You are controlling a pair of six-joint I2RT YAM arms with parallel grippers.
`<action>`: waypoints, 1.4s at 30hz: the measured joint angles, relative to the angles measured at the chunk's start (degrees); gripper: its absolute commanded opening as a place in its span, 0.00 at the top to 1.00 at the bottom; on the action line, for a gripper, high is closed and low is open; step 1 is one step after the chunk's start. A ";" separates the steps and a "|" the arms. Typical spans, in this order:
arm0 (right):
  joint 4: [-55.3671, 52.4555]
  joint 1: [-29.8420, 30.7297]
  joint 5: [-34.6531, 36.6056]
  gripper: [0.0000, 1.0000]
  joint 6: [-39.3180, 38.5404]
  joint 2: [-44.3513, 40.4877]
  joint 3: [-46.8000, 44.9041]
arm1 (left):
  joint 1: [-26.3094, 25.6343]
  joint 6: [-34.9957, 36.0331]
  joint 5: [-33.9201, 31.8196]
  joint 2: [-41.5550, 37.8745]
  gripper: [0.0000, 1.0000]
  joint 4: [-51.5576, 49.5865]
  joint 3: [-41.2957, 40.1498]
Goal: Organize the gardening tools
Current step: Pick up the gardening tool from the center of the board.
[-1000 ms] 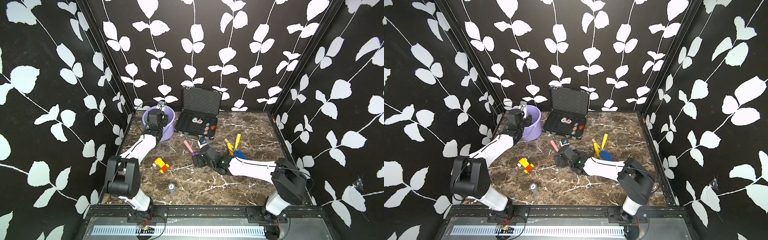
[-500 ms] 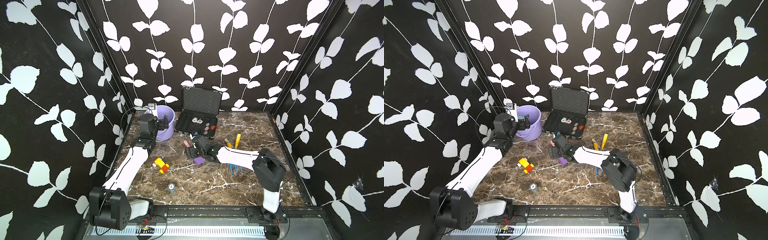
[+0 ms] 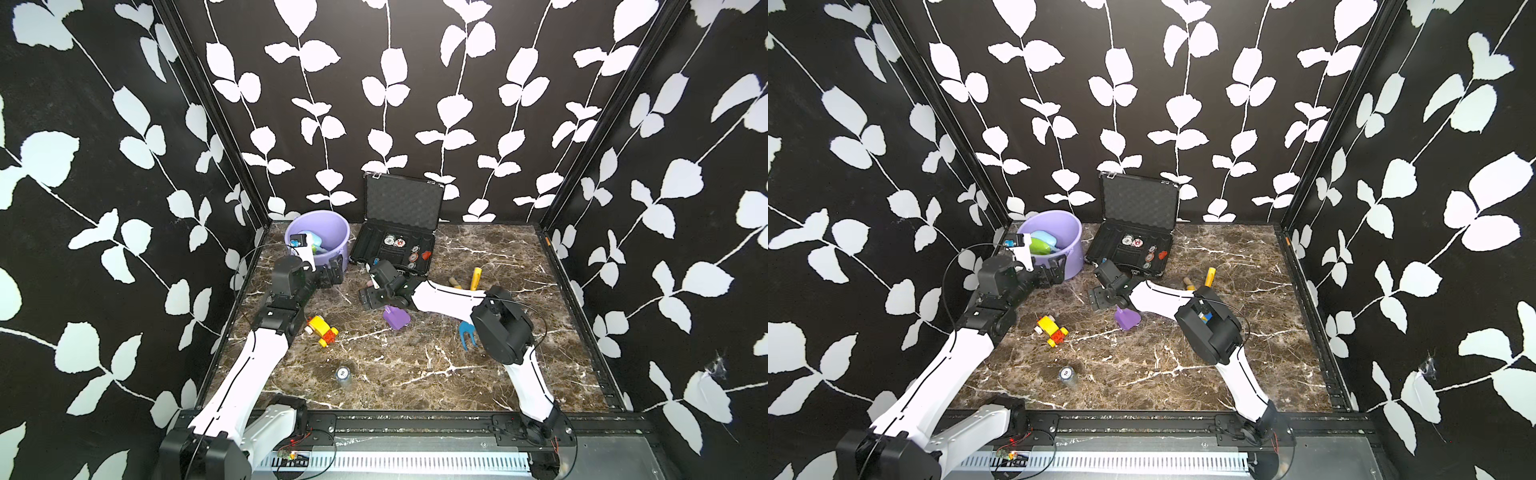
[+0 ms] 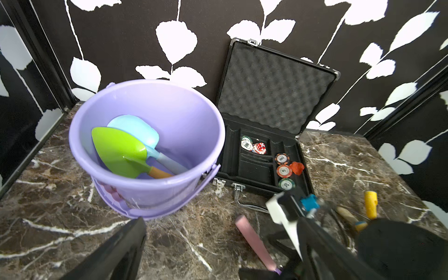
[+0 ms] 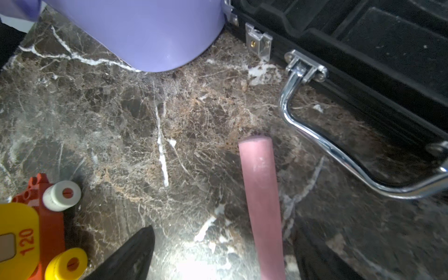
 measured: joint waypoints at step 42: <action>1.81 6.54 -15.80 0.23 3.58 -1.53 -6.95 | 0.00 -1.79 0.81 -4.48 0.01 -2.60 -2.27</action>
